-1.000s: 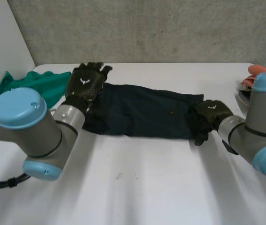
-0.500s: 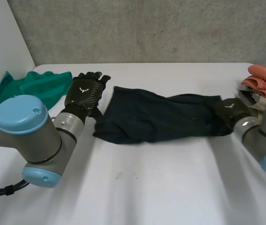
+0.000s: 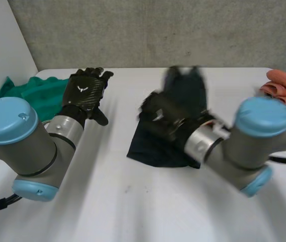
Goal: Fold the laundry.
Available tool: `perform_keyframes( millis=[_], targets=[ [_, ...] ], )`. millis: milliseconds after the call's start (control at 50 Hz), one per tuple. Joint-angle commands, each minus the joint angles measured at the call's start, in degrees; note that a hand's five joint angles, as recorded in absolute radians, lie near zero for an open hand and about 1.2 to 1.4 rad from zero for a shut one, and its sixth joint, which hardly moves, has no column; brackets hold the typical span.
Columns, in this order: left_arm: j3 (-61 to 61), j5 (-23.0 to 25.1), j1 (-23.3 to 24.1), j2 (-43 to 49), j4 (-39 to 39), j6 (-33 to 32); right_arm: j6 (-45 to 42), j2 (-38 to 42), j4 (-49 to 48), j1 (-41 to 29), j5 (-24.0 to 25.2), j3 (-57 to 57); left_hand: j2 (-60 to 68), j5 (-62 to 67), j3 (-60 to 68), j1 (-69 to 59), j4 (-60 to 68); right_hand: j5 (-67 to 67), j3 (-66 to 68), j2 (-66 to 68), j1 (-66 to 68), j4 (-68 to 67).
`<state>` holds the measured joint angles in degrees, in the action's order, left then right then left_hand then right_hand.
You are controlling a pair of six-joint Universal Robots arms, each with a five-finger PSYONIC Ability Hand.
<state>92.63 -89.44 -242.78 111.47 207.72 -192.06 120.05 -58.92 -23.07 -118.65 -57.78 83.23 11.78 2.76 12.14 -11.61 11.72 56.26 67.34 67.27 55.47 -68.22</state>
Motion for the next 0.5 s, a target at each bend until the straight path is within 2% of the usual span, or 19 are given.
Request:
perform_keyframes(
  millis=[20, 60, 80, 120, 140, 160, 240, 260, 320, 380, 500],
  targets=[
    [-3.85, -0.3, -1.12, 0.85, -0.3, 0.02, 4.73, 7.85, -0.22, -6.15, -5.66, -2.73, -1.74, -2.71, -2.1, 1.56, -1.68, -50.95, -52.03, -51.96, -40.17, 52.91],
    [-6.31, -1.0, -0.76, 1.38, -0.65, 0.02, 10.08, 7.41, -0.13, -6.06, -10.14, -2.73, -1.74, -2.71, -2.1, 1.56, -1.68, -56.26, -57.34, -57.27, -45.47, 58.22],
    [-7.28, -1.35, -0.59, 1.9, -0.82, -0.07, 18.12, 5.93, 0.04, -5.45, -13.64, -2.64, -1.74, -2.71, -2.1, 1.56, -1.68, -56.26, -57.34, -57.27, -45.47, 58.22],
    [-10.86, -2.23, 0.02, 4.27, -1.7, -0.07, 28.86, 1.9, 0.04, -4.31, -16.3, -1.5, -1.74, -2.71, -2.1, 1.56, -1.68, -56.26, -57.34, -57.27, -45.47, 58.22],
    [-12.19, -2.49, 0.2, 5.07, -2.14, 0.02, 33.1, -0.04, 0.04, -3.78, -16.84, -1.06, -1.74, -2.71, -2.1, 1.56, -1.68, -56.26, -57.34, -57.27, -45.47, 58.22],
    [-13.51, -2.58, 0.55, 5.86, -2.75, 0.02, 42.88, -3.97, 0.13, -2.73, -17.36, 0.25, -1.74, -2.71, -2.1, 1.56, -1.68, -56.26, -57.34, -57.27, -45.47, 58.22],
    [-20.37, -2.49, 3.36, 9.81, -6.79, 0.19, 62.26, -10.59, 0.3, 0.6, -16.93, 2.54, -1.57, -2.54, -1.93, 1.39, -1.51, -56.26, -57.34, -57.27, -45.47, 58.22],
    [-21.6, -2.32, 4.06, 10.69, -7.67, 0.28, 64.58, -11.13, 0.39, 1.49, -16.93, 2.72, -1.57, -2.54, -1.93, 1.39, -1.51, -56.26, -57.34, -57.27, -45.47, 58.22],
    [-26.52, -2.06, 6.88, 14.38, -10.93, 0.63, 67.76, -11.75, 3.28, 4.99, -16.93, 2.64, -1.23, -2.21, -1.6, 1.06, -1.17, -56.26, -57.34, -57.27, -45.47, 58.22],
    [-30.57, -0.39, 8.99, 18.6, -13.83, 0.63, 66.11, -10.18, 10.03, 7.29, -17.02, -0.07, 0.28, -0.69, -0.08, -0.45, 0.34, -56.26, -57.34, -57.27, -45.47, 58.22],
    [-37.15, 2.69, 10.49, 26.58, -18.74, 0.11, 59.87, 3.09, 23.05, 7.03, -18.16, -12.55, 1.45, 0.48, 1.09, -1.63, 1.51, -56.26, -57.34, -57.27, -45.47, 58.22]
  ],
)
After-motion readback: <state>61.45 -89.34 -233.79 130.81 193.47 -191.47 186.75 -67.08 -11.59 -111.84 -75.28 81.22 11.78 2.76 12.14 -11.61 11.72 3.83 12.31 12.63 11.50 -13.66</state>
